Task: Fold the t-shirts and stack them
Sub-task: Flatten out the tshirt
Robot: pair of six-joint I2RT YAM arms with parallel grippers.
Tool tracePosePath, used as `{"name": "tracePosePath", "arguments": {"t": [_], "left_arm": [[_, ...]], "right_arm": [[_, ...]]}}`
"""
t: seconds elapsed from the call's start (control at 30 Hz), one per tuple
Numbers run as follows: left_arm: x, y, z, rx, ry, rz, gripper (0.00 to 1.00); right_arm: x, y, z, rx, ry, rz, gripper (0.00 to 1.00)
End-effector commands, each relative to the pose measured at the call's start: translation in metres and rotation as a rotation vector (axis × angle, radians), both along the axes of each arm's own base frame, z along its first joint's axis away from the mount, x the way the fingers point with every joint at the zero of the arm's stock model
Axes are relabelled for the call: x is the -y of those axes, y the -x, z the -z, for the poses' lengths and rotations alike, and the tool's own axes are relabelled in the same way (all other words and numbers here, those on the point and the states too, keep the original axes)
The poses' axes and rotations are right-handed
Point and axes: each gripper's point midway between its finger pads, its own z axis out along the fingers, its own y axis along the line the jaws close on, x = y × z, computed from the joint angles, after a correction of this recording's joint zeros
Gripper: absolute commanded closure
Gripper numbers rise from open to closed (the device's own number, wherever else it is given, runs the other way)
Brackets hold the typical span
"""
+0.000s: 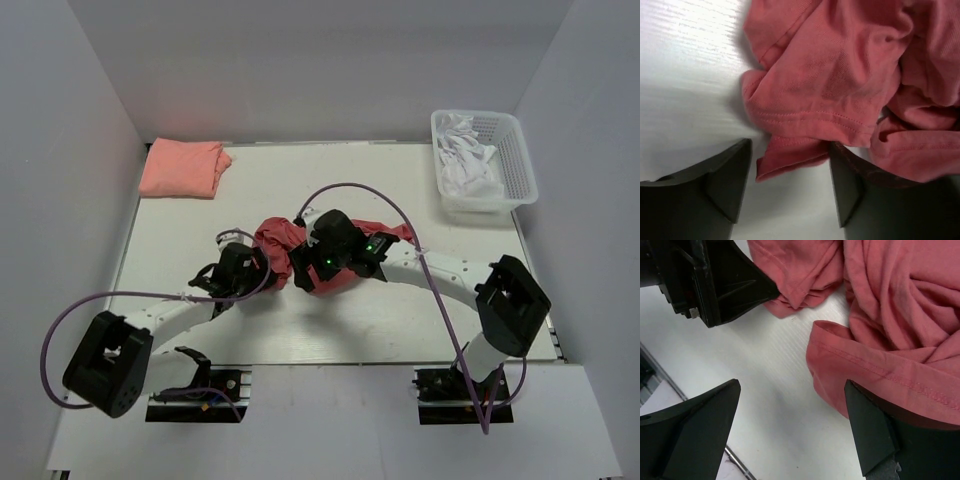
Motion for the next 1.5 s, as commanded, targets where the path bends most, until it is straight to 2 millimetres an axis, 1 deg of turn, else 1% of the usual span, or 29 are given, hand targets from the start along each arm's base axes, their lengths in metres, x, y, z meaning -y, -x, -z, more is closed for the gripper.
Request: {"name": "tracePosePath", "arguments": {"t": [0.0,0.13,0.17,0.23,0.3,0.33,0.4,0.47,0.6,0.67,0.77,0.8,0.83,0.87,0.9,0.93,0.97,1.0,1.03,1.1,1.17,1.2,1.23,1.3,1.33,1.37,1.4,1.43,1.47], "left_arm": [[0.000,-0.008,0.006,0.001,-0.021,-0.016,0.30],[-0.003,-0.020,0.002,0.025,-0.045,-0.048,0.65],[-0.007,-0.026,-0.003,0.035,-0.068,-0.073,1.00],[-0.021,-0.023,-0.007,0.016,-0.112,-0.122,1.00],[-0.027,-0.025,-0.019,0.036,-0.128,-0.146,1.00],[-0.033,-0.022,-0.028,0.054,-0.136,-0.162,1.00],[-0.034,-0.020,-0.038,0.076,-0.122,-0.164,1.00],[-0.034,-0.020,-0.051,0.110,-0.101,-0.167,1.00],[-0.031,-0.015,-0.046,0.101,-0.084,-0.148,1.00],[-0.032,-0.013,-0.044,0.090,-0.092,-0.147,1.00],[-0.038,-0.011,-0.038,0.063,-0.126,-0.159,1.00],[-0.039,-0.009,-0.037,0.054,-0.132,-0.159,1.00],[-0.039,-0.009,-0.037,0.054,-0.132,-0.159,1.00],[-0.040,-0.009,-0.035,0.049,-0.143,-0.164,1.00],[-0.039,-0.011,-0.038,0.057,-0.138,-0.165,1.00],[-0.039,-0.011,-0.038,0.057,-0.138,-0.165,1.00],[-0.039,-0.011,-0.041,0.065,-0.133,-0.166,1.00],[-0.041,-0.013,-0.044,0.070,-0.140,-0.174,1.00],[-0.040,-0.017,-0.050,0.086,-0.137,-0.182,1.00],[-0.045,-0.023,-0.064,0.112,-0.160,-0.202,1.00],[-0.052,-0.029,-0.077,0.139,-0.191,-0.231,1.00],[-0.051,-0.036,-0.096,0.179,-0.179,-0.249,1.00],[-0.054,-0.037,-0.102,0.181,-0.193,-0.262,1.00],[-0.062,-0.048,-0.130,0.235,-0.200,-0.317,1.00],[-0.064,-0.049,-0.133,0.225,-0.219,-0.324,1.00],[-0.067,-0.053,-0.136,0.222,-0.246,-0.344,1.00],[-0.066,-0.061,-0.155,0.245,-0.240,-0.357,1.00],[-0.067,-0.064,-0.162,0.244,-0.253,-0.367,1.00],[-0.071,-0.068,-0.171,0.233,-0.291,-0.387,1.00]], "right_arm": [[-0.001,-0.012,-0.010,0.081,0.045,0.020,0.10],[-0.005,-0.013,-0.008,0.101,0.066,0.011,0.10],[-0.005,-0.014,-0.005,0.108,0.073,0.014,0.10],[-0.010,-0.010,-0.003,0.143,0.081,-0.048,0.10],[-0.014,-0.007,0.010,0.150,0.131,-0.088,0.10],[-0.022,-0.010,0.001,0.172,0.136,-0.094,0.10],[-0.021,-0.020,0.021,0.196,0.221,-0.079,0.10],[-0.033,-0.025,0.025,0.218,0.231,-0.074,0.10],[-0.038,-0.032,0.052,0.206,0.242,-0.044,0.10],[-0.037,-0.033,0.057,0.199,0.254,-0.038,0.10],[-0.029,-0.033,0.074,0.171,0.292,-0.012,0.28],[-0.026,-0.032,0.077,0.170,0.302,-0.003,0.37],[-0.023,-0.030,0.083,0.159,0.317,0.003,0.53],[-0.019,-0.029,0.089,0.146,0.330,0.014,0.55],[-0.015,-0.030,0.093,0.144,0.342,0.042,0.72],[-0.010,-0.031,0.096,0.147,0.361,0.059,0.80],[-0.003,-0.030,0.099,0.136,0.385,0.084,0.99],[0.000,-0.035,0.095,0.154,0.395,0.121,1.00],[0.003,-0.044,0.074,0.203,0.379,0.161,1.00],[0.003,-0.051,0.052,0.251,0.342,0.195,1.00],[0.004,-0.060,-0.003,0.335,0.221,0.243,1.00],[0.007,-0.069,-0.021,0.380,0.181,0.291,1.00],[0.011,-0.073,-0.049,0.429,0.113,0.319,1.00],[0.038,-0.088,-0.098,0.518,0.035,0.455,1.00],[0.048,-0.094,-0.110,0.542,0.021,0.498,1.00],[0.071,-0.108,-0.126,0.595,0.033,0.615,1.00],[0.090,-0.111,-0.149,0.627,0.006,0.667,1.00],[0.098,-0.113,-0.161,0.645,-0.011,0.697,1.00],[0.134,-0.122,-0.185,0.695,-0.010,0.825,1.00]]}}
